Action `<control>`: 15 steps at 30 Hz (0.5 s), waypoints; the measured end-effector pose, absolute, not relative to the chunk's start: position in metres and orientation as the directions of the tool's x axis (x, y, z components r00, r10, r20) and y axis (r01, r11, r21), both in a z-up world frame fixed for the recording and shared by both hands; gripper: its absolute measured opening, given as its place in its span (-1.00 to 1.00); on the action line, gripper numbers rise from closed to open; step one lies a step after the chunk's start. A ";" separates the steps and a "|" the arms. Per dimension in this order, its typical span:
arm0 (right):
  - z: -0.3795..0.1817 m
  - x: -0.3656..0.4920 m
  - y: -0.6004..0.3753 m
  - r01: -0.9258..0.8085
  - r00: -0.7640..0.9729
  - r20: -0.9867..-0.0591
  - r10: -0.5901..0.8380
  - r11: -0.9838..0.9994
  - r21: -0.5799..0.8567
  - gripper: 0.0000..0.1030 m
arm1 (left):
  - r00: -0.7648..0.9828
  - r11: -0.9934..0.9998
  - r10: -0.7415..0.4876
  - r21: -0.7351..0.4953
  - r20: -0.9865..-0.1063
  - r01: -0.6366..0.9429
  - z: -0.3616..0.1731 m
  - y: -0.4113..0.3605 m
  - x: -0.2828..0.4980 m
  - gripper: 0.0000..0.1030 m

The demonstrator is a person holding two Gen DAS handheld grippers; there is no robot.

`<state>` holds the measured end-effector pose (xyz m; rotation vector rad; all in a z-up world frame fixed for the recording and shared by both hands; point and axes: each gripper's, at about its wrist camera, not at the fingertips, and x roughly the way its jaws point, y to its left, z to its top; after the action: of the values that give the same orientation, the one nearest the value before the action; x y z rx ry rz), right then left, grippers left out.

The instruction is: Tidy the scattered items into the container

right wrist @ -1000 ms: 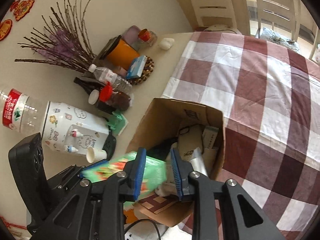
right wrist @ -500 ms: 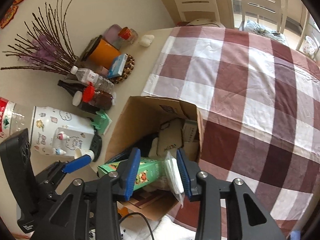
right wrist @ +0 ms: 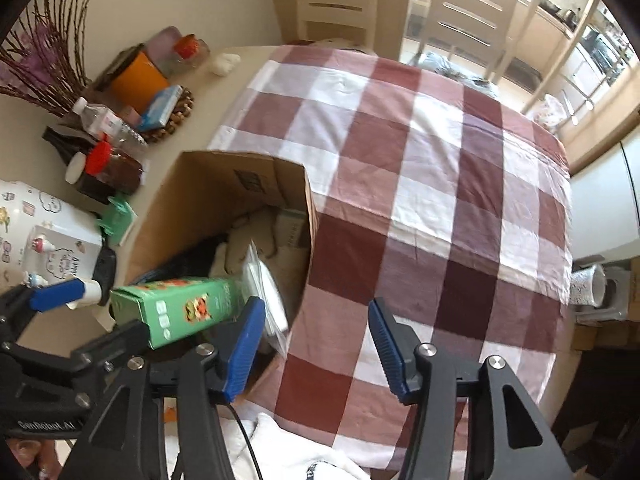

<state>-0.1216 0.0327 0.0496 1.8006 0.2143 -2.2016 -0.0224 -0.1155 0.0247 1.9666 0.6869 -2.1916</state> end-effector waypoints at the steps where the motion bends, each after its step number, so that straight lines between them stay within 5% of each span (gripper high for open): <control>1: 0.049 -0.118 0.032 0.310 -0.176 -0.977 -0.117 -0.949 0.058 0.07 | -0.142 -0.893 0.205 -0.245 -0.968 0.378 0.024 -0.115 -0.021 1.00; 15: 0.044 -0.087 0.025 0.263 -0.183 -0.982 -0.049 -0.965 -0.001 0.08 | -0.114 -0.911 0.164 -0.194 -0.980 0.364 0.024 -0.106 -0.015 1.00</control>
<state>-0.0869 0.0251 0.0442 1.8629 0.2504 -2.2572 -0.0152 -0.1058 0.0236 1.9919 0.5997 -2.1644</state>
